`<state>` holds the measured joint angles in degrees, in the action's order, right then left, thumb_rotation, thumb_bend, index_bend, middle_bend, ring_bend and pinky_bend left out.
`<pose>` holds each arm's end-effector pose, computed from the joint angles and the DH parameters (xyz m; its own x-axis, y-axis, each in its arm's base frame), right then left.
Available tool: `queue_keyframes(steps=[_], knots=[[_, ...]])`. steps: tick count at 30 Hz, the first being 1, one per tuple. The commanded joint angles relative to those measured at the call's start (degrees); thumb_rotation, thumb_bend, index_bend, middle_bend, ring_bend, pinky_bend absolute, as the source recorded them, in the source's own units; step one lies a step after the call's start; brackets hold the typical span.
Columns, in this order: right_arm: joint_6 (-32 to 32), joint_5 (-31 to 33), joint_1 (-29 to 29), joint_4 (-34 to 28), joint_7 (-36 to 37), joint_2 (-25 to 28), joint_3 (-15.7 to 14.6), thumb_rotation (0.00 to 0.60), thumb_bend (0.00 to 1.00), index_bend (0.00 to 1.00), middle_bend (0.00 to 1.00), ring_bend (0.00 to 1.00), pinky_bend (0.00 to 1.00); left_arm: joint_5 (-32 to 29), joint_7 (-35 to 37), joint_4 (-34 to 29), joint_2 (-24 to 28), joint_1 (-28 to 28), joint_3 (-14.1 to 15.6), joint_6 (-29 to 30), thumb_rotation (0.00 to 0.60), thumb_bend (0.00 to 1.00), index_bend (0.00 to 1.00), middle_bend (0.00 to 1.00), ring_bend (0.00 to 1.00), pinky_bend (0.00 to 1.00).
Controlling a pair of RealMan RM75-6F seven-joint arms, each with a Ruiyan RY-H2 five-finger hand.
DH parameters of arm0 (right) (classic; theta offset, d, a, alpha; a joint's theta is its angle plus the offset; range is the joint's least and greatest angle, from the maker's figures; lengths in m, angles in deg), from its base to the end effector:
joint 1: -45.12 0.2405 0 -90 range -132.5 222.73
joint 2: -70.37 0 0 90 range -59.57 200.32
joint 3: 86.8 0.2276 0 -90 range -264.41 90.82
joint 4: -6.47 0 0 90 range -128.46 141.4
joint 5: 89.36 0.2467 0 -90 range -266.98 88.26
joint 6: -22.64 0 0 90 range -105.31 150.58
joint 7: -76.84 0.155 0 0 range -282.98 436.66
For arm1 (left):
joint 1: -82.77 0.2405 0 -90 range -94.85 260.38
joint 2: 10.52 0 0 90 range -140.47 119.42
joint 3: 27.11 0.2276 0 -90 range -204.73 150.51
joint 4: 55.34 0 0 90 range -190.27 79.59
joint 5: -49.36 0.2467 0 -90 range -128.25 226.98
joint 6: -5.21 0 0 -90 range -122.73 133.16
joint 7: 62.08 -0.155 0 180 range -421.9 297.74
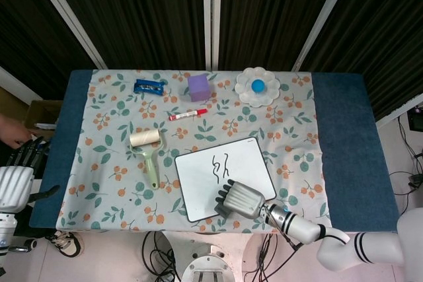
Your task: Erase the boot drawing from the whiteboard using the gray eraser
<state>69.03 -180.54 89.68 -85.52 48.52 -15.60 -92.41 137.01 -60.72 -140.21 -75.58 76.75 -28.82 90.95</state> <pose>-0.1154 -0.2219 -0.1062 0.8217 -0.1149 0.5583 -0.3524 -0.8722 0.3392 -0.3204 0.1967 0.1205 0.4790 -0.0068 0.8778 0.8766 -0.0475 -0.4788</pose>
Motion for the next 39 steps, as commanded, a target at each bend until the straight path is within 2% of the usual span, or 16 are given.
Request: queue_keyframes(steps=[1,9,15,25,39], knots=[[0.8,0.2,-0.9,-0.3,-0.1,1.6,-0.7,0.6,0.38,0.8,0.73,0.62,0.68,0.1,0.0,0.1,-0.2,-0.1,0.0,-0.1,0.557,0.03,0.09,0.05,0.04,0.16],[2.4,0.1,-2.8,0.6,1.9,4.7,-2.0,0.6,0.38,0.8,0.73,0.62,0.68,0.3,-0.6,-0.1,-0.6,-0.4,0.0,-0.5,0.555,0.03,0.09,0.05,0.04,0.16],[2.6,-1.4,-2.7,1.1,3.6,4.1,-1.7,0.6,0.38,0.8,0.73,0.62,0.68,0.2,-1.0,-0.2,-0.7,-0.5,0.0,-0.6,0.559,0.03,0.09,0.05,0.04,0.16],[-0.3,-2.2,-0.2,1.3,1.3,-2.7,1.0,0.6,0.38,0.8,0.73,0.62,0.68,-0.2,-0.5,-0.1,0.0,0.1,-0.2,0.2,0.558,0.03,0.09,0.05,0.04,0.16],[-5.8,4.8,4.2,4.1,-2.9,-11.4,7.5,0.6,0.38,0.8,0.73,0.62,0.68,-0.5,1.4,1.5,0.2,0.6,-0.1,0.4,0.561,0.03,0.09,0.05,0.04,0.16]])
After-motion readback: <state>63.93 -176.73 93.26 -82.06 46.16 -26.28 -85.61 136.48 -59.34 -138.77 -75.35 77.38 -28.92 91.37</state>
